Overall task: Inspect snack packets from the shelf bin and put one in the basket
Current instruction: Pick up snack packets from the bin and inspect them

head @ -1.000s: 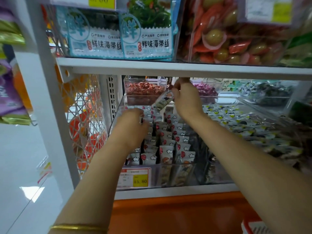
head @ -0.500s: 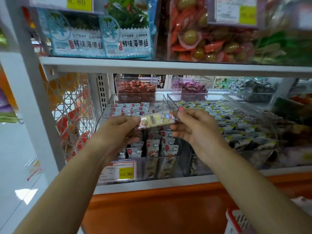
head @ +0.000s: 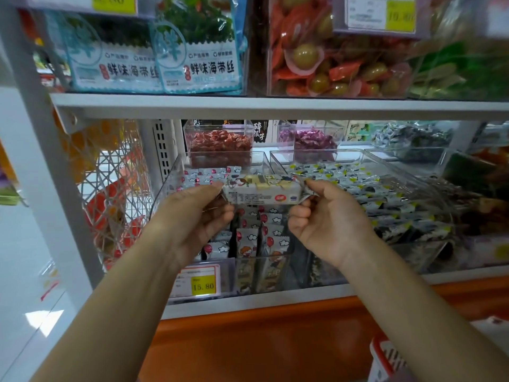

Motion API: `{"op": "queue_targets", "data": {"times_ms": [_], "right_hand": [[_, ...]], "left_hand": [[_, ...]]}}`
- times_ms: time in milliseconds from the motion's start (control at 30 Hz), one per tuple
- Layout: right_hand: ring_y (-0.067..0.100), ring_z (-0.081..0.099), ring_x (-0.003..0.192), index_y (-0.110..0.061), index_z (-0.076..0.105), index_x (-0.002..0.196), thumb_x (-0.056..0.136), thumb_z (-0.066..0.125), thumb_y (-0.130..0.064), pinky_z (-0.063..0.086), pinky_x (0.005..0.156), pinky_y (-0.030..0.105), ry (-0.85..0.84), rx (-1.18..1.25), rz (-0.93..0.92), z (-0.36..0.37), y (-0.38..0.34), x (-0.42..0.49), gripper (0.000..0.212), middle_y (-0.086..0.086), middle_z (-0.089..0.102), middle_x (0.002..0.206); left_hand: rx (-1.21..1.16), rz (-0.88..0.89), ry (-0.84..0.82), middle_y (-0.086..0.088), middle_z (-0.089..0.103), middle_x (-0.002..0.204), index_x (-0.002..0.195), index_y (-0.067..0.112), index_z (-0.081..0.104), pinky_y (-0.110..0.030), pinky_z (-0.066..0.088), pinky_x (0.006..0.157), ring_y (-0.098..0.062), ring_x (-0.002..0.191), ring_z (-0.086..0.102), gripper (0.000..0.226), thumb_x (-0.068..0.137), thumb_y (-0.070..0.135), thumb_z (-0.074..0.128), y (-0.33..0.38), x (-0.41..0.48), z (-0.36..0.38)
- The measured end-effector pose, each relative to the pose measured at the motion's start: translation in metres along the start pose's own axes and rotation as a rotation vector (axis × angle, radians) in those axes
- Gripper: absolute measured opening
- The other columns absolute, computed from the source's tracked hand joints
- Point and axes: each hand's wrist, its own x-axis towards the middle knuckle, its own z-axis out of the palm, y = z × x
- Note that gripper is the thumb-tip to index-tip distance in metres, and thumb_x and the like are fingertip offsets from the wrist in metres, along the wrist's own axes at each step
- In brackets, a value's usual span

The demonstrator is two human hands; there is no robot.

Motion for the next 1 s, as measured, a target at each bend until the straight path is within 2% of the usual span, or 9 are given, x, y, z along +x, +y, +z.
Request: {"op": "queue_targets", "data": {"times_ms": [67, 133, 233, 333, 467, 600, 667, 833, 1000], "right_hand": [[0.009, 0.037, 0.035, -0.01, 0.046, 0.069, 0.092, 0.048, -0.017, 0.032, 0.033, 0.016, 0.018, 0.015, -0.012, -0.0005, 0.0001, 0.0003, 0.025, -0.001, 0.037, 0.05], [0.009, 0.038, 0.034, -0.01, 0.047, 0.07, 0.092, 0.048, -0.017, 0.033, 0.033, 0.016, 0.028, 0.017, -0.023, -0.001, 0.0004, 0.0008, 0.024, 0.0, 0.037, 0.054], [0.009, 0.041, 0.035, -0.009, 0.048, 0.073, 0.092, 0.047, -0.016, 0.034, 0.034, 0.016, 0.016, 0.04, -0.015, -0.0014, 0.0009, 0.0008, 0.021, 0.001, 0.039, 0.056], [0.008, 0.045, 0.037, -0.006, 0.052, 0.081, 0.092, 0.05, -0.014, 0.037, 0.035, 0.017, 0.011, 0.002, -0.079, -0.0014, 0.001, 0.0016, 0.013, 0.004, 0.046, 0.061], [0.01, 0.054, 0.043, -0.006, 0.057, 0.089, 0.09, 0.056, -0.012, 0.045, 0.04, 0.02, -0.048, -0.132, -0.231, -0.0012, 0.0014, 0.0018, 0.007, 0.006, 0.058, 0.061], [0.014, 0.062, 0.053, -0.006, 0.065, 0.082, 0.074, 0.067, -0.018, 0.053, 0.049, 0.023, -0.155, -0.252, -0.316, -0.0037, 0.0006, -0.0012, 0.014, 0.008, 0.068, 0.068], [0.013, 0.063, 0.054, -0.006, 0.066, 0.078, 0.079, 0.066, -0.013, 0.053, 0.05, 0.022, -0.109, -0.298, -0.352, -0.0056, 0.0014, -0.0018, 0.007, 0.008, 0.069, 0.069], [0.012, 0.061, 0.05, -0.001, 0.06, 0.082, 0.089, 0.06, -0.015, 0.051, 0.046, 0.02, 0.017, -0.347, -0.41, -0.0075, 0.0018, -0.0016, 0.016, 0.011, 0.065, 0.069], [0.012, 0.06, 0.046, -0.005, 0.059, 0.078, 0.087, 0.062, -0.014, 0.05, 0.043, 0.021, 0.038, -0.228, -0.328, -0.0064, -0.0004, -0.0019, 0.013, 0.01, 0.064, 0.064]], "left_hand": [[0.009, 0.017, -0.018, -0.001, 0.06, 0.054, 0.072, 0.009, 0.058, -0.018, 0.052, 0.046, -0.009, 0.046, 0.06, 0.018, 0.089, 0.012, 0.057, 0.0022, -0.0018, 0.0035], [0.043, 0.049, -0.051, 0.0, 0.06, 0.072, 0.082, 0.011, 0.066, -0.02, 0.053, 0.051, -0.011, 0.052, 0.061, 0.012, 0.089, 0.016, 0.058, 0.0049, -0.0034, 0.0052], [0.098, 0.109, -0.169, 0.0, 0.061, 0.087, 0.098, 0.016, 0.07, -0.022, 0.054, 0.058, -0.013, 0.066, 0.061, 0.019, 0.084, 0.026, 0.062, 0.0082, -0.0061, 0.0045], [0.205, 0.201, -0.211, -0.003, 0.065, 0.087, 0.101, 0.014, 0.067, -0.018, 0.054, 0.061, -0.012, 0.074, 0.06, 0.032, 0.07, 0.022, 0.064, 0.0061, -0.0071, 0.0046], [0.22, 0.233, -0.107, 0.0, 0.069, 0.073, 0.087, 0.01, 0.069, -0.016, 0.053, 0.059, -0.006, 0.063, 0.062, 0.012, 0.084, 0.017, 0.06, 0.0041, -0.005, 0.005], [0.181, 0.229, -0.056, -0.003, 0.069, 0.071, 0.074, 0.01, 0.071, -0.016, 0.053, 0.057, -0.007, 0.057, 0.06, 0.023, 0.088, 0.022, 0.059, 0.0032, -0.002, 0.0027], [0.17, 0.229, -0.067, -0.003, 0.068, 0.069, 0.072, 0.01, 0.072, -0.016, 0.053, 0.059, -0.007, 0.059, 0.061, 0.025, 0.089, 0.021, 0.057, 0.0022, -0.0018, 0.0029], [0.115, 0.234, -0.14, -0.002, 0.068, 0.071, 0.084, 0.01, 0.07, -0.015, 0.053, 0.061, -0.005, 0.06, 0.061, 0.016, 0.087, 0.014, 0.055, 0.001, -0.0018, 0.0041], [0.12, 0.267, -0.179, 0.001, 0.069, 0.073, 0.096, 0.009, 0.067, -0.016, 0.053, 0.065, -0.003, 0.063, 0.062, 0.016, 0.087, 0.01, 0.054, 0.002, -0.001, 0.0034]]}}
